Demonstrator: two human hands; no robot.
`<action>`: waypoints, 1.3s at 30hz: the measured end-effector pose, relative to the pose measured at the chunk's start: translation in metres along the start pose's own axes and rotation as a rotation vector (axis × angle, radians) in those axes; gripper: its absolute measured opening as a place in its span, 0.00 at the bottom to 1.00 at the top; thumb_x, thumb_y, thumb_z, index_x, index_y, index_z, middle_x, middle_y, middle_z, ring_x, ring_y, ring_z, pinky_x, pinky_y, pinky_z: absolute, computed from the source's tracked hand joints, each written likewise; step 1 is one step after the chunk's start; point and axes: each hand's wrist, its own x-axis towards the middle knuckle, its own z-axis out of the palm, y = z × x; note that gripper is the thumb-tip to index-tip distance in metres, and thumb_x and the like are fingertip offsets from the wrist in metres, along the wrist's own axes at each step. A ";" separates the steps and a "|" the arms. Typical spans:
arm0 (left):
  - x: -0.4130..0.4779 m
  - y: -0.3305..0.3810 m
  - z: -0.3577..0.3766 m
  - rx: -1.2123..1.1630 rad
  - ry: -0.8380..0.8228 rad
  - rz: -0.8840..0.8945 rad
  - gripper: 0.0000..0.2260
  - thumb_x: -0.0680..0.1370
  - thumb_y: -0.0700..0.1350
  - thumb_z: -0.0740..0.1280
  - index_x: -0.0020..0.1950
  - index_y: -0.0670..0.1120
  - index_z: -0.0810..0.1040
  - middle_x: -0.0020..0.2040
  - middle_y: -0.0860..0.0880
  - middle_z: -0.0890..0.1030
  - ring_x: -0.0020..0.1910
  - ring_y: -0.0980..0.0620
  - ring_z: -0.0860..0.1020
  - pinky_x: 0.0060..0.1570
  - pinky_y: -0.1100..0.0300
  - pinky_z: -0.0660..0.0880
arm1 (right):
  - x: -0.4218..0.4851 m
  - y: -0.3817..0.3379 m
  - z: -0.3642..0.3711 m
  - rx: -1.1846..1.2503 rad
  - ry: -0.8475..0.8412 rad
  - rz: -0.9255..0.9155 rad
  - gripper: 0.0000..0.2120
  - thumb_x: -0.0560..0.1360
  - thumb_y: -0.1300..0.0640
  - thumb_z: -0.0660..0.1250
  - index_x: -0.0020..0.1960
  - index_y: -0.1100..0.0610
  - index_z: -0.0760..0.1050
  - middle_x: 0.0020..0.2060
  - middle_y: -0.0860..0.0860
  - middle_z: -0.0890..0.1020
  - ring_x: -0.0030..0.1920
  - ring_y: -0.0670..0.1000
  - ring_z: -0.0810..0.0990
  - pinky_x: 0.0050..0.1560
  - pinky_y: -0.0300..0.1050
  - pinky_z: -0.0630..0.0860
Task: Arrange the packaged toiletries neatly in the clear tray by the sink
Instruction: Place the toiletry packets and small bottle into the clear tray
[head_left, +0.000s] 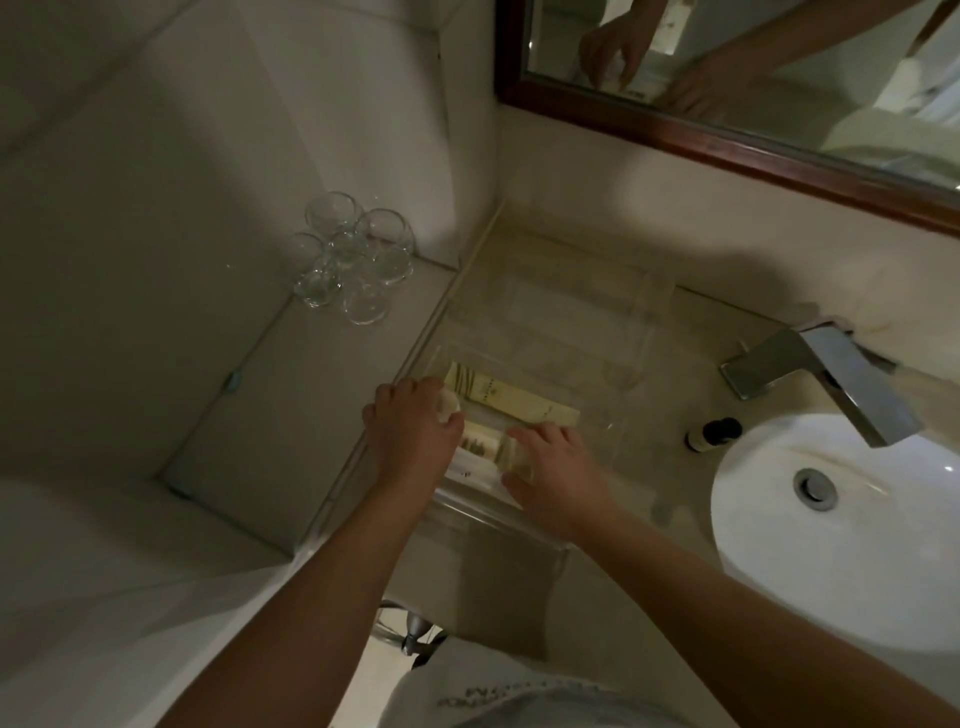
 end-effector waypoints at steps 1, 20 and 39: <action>0.000 -0.001 -0.002 0.001 0.005 0.002 0.17 0.66 0.53 0.70 0.52 0.50 0.78 0.47 0.46 0.81 0.49 0.41 0.74 0.45 0.51 0.69 | 0.002 -0.002 0.001 0.001 0.007 -0.011 0.27 0.76 0.44 0.63 0.73 0.48 0.64 0.67 0.50 0.71 0.65 0.54 0.67 0.66 0.50 0.67; -0.027 0.034 -0.003 -0.088 -0.140 0.078 0.15 0.67 0.57 0.69 0.48 0.51 0.76 0.45 0.50 0.80 0.47 0.45 0.76 0.45 0.52 0.70 | -0.014 0.036 -0.022 0.289 0.272 0.148 0.15 0.77 0.60 0.64 0.63 0.51 0.74 0.58 0.49 0.76 0.62 0.49 0.71 0.61 0.42 0.67; -0.063 0.116 0.024 0.030 -0.369 0.264 0.19 0.66 0.59 0.69 0.53 0.53 0.74 0.52 0.52 0.78 0.52 0.48 0.74 0.49 0.51 0.67 | -0.081 0.114 -0.030 0.454 0.558 0.432 0.10 0.74 0.62 0.66 0.55 0.56 0.76 0.47 0.50 0.78 0.46 0.50 0.76 0.47 0.46 0.75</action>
